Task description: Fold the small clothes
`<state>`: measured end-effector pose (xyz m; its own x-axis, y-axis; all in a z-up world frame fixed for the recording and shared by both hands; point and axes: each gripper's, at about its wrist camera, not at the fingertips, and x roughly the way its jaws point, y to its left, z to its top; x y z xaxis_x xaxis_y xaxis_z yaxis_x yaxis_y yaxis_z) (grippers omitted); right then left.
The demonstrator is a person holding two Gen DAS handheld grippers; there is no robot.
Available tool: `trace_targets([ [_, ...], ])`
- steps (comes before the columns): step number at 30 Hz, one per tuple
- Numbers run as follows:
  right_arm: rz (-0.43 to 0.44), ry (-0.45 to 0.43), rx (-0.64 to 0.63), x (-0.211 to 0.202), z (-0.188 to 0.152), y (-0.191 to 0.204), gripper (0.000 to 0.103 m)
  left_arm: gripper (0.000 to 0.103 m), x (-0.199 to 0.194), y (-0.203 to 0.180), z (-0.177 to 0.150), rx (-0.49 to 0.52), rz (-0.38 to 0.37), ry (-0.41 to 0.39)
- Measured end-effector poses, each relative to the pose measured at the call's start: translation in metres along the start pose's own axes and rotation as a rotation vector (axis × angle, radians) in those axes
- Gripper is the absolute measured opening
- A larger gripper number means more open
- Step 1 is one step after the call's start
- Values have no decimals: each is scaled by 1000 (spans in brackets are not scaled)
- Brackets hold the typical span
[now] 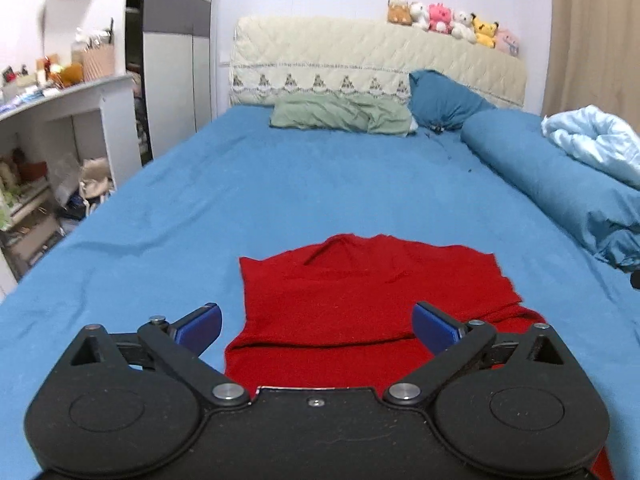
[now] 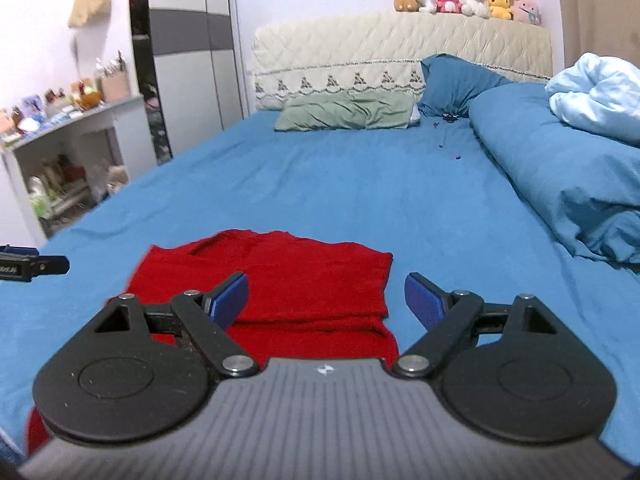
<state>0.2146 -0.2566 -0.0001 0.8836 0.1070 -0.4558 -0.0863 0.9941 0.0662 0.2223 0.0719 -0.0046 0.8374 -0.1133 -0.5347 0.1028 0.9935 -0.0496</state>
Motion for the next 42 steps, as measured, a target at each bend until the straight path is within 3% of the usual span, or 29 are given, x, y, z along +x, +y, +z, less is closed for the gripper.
trace_targets([
  [5,-10,24,4,-69,-17,0,101,103,-51,-8,-13,-1,2,-2],
  [11,1,119,16,-108,-69,-3,101,103,-77,6,-66,-55,11,59],
  [18,-26,267,48,-104,-143,6,99,98,-72,34,-145,-136,43,182],
  [26,-118,351,102,-93,-202,9,91,62,-48,46,-205,-152,61,290],
  [35,-160,383,127,-83,-231,10,78,62,-39,38,-222,-119,83,295],
  [36,-160,381,131,-82,-231,9,74,62,-39,38,-224,-118,84,295],
  [39,-126,381,140,-80,-229,6,43,48,-38,39,-221,-120,72,305],
  [41,-105,379,147,-80,-228,5,30,22,-42,39,-219,-121,60,311],
  [42,-103,375,150,-80,-226,5,24,14,-42,38,-216,-121,59,314],
])
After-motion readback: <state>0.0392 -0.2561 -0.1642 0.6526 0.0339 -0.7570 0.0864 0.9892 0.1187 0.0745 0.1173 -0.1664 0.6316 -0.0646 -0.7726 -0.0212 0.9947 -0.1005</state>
